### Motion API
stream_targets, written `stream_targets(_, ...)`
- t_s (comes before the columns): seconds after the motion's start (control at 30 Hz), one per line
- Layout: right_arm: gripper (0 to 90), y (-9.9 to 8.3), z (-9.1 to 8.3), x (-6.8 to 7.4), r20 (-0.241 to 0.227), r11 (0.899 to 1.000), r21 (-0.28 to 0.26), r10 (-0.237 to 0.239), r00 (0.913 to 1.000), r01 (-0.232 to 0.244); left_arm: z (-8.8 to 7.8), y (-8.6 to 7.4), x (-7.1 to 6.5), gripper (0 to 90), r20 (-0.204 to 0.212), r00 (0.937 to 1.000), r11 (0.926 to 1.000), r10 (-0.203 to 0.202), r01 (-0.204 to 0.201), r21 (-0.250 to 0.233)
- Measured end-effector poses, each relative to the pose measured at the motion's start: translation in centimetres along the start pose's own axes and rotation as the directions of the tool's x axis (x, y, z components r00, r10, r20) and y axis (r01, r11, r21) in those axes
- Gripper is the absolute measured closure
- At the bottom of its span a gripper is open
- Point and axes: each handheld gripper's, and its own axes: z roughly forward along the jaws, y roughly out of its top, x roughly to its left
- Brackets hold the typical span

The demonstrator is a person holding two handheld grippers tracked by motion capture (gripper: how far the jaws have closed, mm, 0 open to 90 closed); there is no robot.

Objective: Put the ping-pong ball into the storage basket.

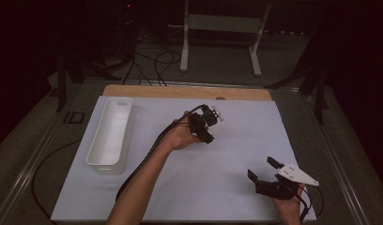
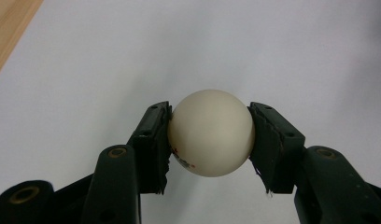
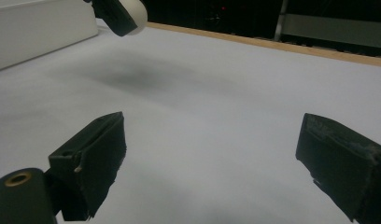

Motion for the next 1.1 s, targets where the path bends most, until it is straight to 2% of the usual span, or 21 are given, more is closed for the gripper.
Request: stream_targets(1.1, 8.0, 0.0, 0.1, 0.0, -0.002, 1.0, -0.001, -0.001, 1.0, 0.001, -2.0, -1.5, 1.6, 51.2, -0.028, 0.9988, 0.9992, -0.04, 0.04, 0.007)
